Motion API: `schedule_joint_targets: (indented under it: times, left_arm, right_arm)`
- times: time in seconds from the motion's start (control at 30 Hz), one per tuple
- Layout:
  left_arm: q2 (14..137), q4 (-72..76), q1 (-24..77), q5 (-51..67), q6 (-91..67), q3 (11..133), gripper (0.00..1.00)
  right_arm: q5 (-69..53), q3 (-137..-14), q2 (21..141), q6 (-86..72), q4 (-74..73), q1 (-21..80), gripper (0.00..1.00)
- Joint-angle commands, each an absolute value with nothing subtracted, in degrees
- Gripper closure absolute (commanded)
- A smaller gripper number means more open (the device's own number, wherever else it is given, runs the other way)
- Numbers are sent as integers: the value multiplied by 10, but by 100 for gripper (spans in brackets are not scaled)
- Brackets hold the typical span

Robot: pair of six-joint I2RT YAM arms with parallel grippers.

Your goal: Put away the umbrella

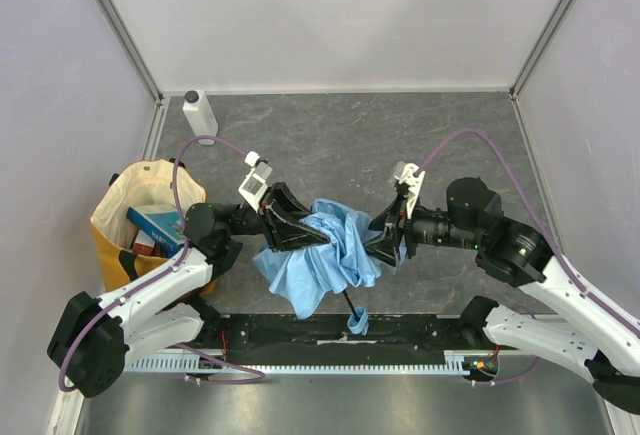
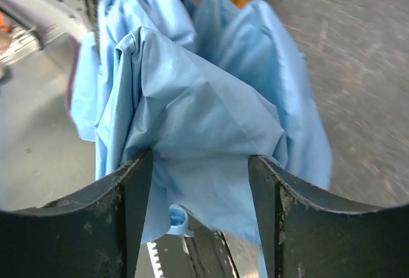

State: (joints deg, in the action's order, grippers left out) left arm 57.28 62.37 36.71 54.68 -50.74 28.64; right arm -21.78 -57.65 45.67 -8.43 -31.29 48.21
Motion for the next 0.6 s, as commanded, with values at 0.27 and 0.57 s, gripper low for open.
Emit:
schedule_joint_targets:
  times: [0.27, 0.57]
  left_arm:
    - [569, 686, 364, 537, -540, 314, 98]
    - [572, 665, 364, 494, -539, 319, 98]
  right_arm:
    - [-393, -538, 505, -155, -109, 482, 22]
    - [-324, -500, 517, -190, -61, 495, 2]
